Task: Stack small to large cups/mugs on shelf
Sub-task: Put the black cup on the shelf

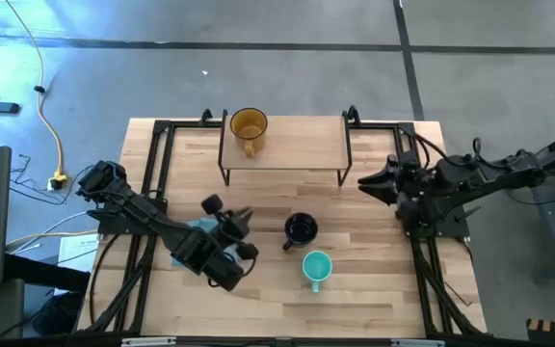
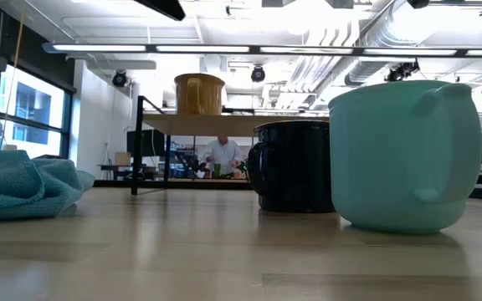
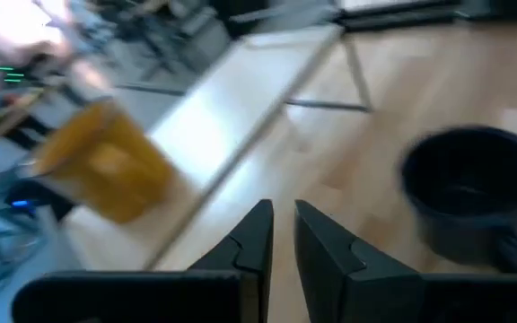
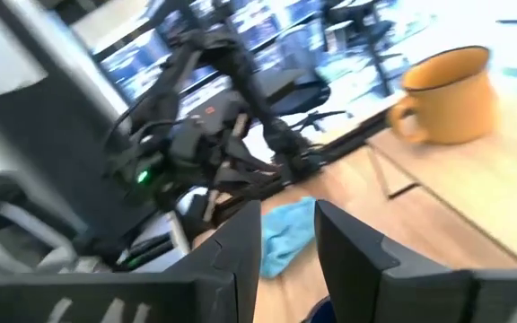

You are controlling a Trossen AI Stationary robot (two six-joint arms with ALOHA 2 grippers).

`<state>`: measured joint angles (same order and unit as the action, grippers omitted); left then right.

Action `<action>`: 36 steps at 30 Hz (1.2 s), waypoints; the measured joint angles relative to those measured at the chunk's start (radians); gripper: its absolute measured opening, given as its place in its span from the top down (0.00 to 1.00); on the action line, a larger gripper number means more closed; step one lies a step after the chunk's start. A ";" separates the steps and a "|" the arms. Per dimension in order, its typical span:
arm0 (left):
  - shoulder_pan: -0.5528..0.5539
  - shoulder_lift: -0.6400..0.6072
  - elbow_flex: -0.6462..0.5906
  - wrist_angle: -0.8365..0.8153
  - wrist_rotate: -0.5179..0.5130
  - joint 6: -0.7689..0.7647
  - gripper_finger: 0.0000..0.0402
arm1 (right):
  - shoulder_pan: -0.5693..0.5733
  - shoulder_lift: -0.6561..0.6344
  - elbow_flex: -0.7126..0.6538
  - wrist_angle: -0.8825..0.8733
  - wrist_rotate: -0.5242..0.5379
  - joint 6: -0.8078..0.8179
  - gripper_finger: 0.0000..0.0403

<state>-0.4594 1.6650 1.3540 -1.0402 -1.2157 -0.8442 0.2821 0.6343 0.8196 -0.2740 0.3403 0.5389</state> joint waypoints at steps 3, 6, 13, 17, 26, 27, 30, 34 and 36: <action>0.001 0.000 0.000 -0.085 -0.050 -0.111 0.91 | 0.000 0.020 0.000 0.000 0.071 0.036 0.76; 0.001 0.000 0.000 -0.119 -0.053 -0.151 0.91 | 0.000 0.041 0.000 0.001 0.111 0.073 0.76; 0.001 0.000 0.000 -0.141 -0.057 -0.147 0.91 | 0.000 0.113 0.000 0.016 0.127 0.089 0.76; 0.001 -0.001 0.000 -0.139 -0.052 -0.147 0.91 | 0.000 0.148 0.000 0.016 0.126 0.055 0.76; 0.001 -0.001 0.004 -0.138 -0.045 -0.144 0.91 | 0.000 0.192 0.000 -0.041 0.047 -0.104 0.76; 0.001 -0.001 0.012 -0.137 -0.039 -0.144 0.91 | 0.000 0.192 0.000 -0.062 0.036 -0.121 0.76; 0.001 -0.001 0.042 -0.112 -0.036 -0.145 0.91 | 0.000 0.186 -0.001 -0.115 0.016 -0.171 0.76; 0.002 -0.001 0.085 -0.046 -0.033 -0.144 0.91 | 0.000 0.182 -0.001 -0.138 -0.031 -0.260 0.76; 0.002 -0.001 0.108 -0.030 -0.031 -0.144 0.91 | 0.000 0.182 -0.001 -0.138 -0.059 -0.300 0.76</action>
<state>-0.4576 1.6638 1.4625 -1.0697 -1.2467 -0.9882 0.2821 0.8161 0.8188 -0.4120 0.2811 0.2393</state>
